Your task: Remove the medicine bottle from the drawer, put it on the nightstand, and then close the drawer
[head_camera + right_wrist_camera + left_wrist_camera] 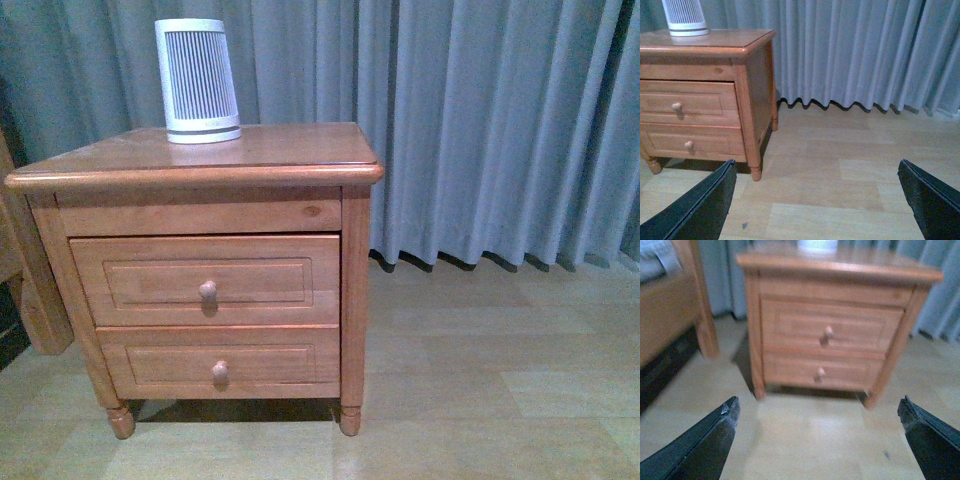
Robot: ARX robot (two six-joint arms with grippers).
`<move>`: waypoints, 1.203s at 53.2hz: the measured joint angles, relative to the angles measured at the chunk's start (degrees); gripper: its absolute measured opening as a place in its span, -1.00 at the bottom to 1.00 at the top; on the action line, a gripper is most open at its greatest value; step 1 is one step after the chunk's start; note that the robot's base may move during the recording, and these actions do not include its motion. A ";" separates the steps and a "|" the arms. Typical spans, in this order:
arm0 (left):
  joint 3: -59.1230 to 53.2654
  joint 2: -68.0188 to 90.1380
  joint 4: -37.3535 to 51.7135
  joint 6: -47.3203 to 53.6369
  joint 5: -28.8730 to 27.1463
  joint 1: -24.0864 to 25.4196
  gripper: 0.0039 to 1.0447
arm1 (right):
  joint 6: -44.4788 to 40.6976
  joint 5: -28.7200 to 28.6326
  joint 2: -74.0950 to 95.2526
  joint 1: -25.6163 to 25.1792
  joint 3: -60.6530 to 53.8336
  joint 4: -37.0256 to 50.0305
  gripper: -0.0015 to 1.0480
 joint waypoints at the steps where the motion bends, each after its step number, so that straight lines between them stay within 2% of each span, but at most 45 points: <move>1: 1.95 4.92 0.11 -1.68 1.84 0.42 0.88 | 0.00 -0.09 0.00 0.00 0.00 0.00 0.87; 5: 10.45 22.36 10.99 -3.28 3.67 0.35 0.88 | 0.00 -0.22 0.00 0.00 0.00 0.00 0.87; 10: 24.83 43.69 27.06 -1.81 3.13 -1.05 0.88 | 0.00 -0.20 0.00 0.00 0.00 0.00 0.87; 13: 32.70 55.58 32.72 -1.20 2.05 -2.21 0.88 | 0.00 -0.20 0.00 0.00 0.00 0.00 0.87; 20: 45.29 77.77 36.79 0.79 -1.60 -5.29 0.88 | 0.00 -0.22 0.00 0.00 0.00 0.00 0.87; 37: 61.09 110.42 41.38 2.40 -8.24 -12.39 0.88 | 0.00 -0.20 0.00 0.00 0.00 0.00 0.87; 54: 78.99 129.44 41.22 -0.70 -12.17 -13.51 0.88 | 0.00 -0.20 0.00 0.00 0.00 0.00 0.87; 64: 83.95 135.47 41.64 -1.33 -12.63 -12.26 0.88 | 0.00 -0.22 0.00 0.00 0.00 0.00 0.87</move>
